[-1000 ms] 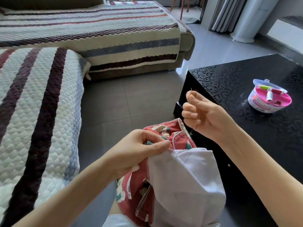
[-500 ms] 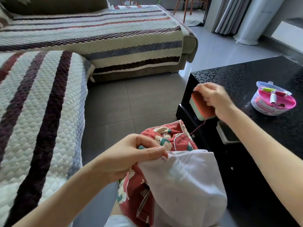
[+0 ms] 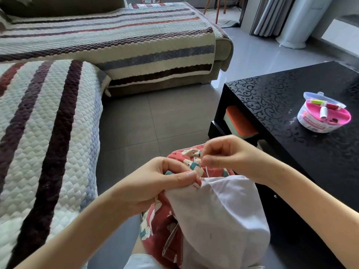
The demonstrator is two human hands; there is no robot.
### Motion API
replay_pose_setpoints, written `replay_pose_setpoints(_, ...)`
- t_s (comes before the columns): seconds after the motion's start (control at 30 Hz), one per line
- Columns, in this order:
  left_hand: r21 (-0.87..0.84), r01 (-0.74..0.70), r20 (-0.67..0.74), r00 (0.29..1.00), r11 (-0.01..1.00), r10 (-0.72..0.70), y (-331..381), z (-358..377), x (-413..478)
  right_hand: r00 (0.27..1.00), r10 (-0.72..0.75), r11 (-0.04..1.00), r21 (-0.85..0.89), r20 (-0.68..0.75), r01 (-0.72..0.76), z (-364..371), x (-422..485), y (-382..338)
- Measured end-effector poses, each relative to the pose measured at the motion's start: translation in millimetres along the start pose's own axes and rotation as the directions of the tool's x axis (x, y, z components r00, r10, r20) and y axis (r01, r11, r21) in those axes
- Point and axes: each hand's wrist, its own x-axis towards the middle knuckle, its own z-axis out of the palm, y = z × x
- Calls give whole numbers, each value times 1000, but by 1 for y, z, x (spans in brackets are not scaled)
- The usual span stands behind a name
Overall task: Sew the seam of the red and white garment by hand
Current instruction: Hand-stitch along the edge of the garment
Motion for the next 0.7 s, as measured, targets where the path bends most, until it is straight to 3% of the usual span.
replay_pose_setpoints(0.13,-6,-1,27,1000,1000,1,0,-1,-1,926,-17,970,-232,-378,-77,-28,17,17)
replay_pose_setpoints(0.27,0,18,21,1000,1000,-18,0,1,-4,791,-99,774,-546,-603,-320,-52,25,44)
replay_pose_setpoints(0.33,-4,37,12,999,999,-37,1,3,-4,754,-142,670,-623,-642,-404,-55,24,50)
replay_pose_setpoints(0.4,-23,44,1,999,999,-44,1,5,-4,744,-173,629,-654,-646,-421,-53,25,52)
replay_pose_setpoints(0.7,-99,48,46,998,994,-44,-3,-2,-5,680,-306,599,-690,-666,-406,-46,26,48)
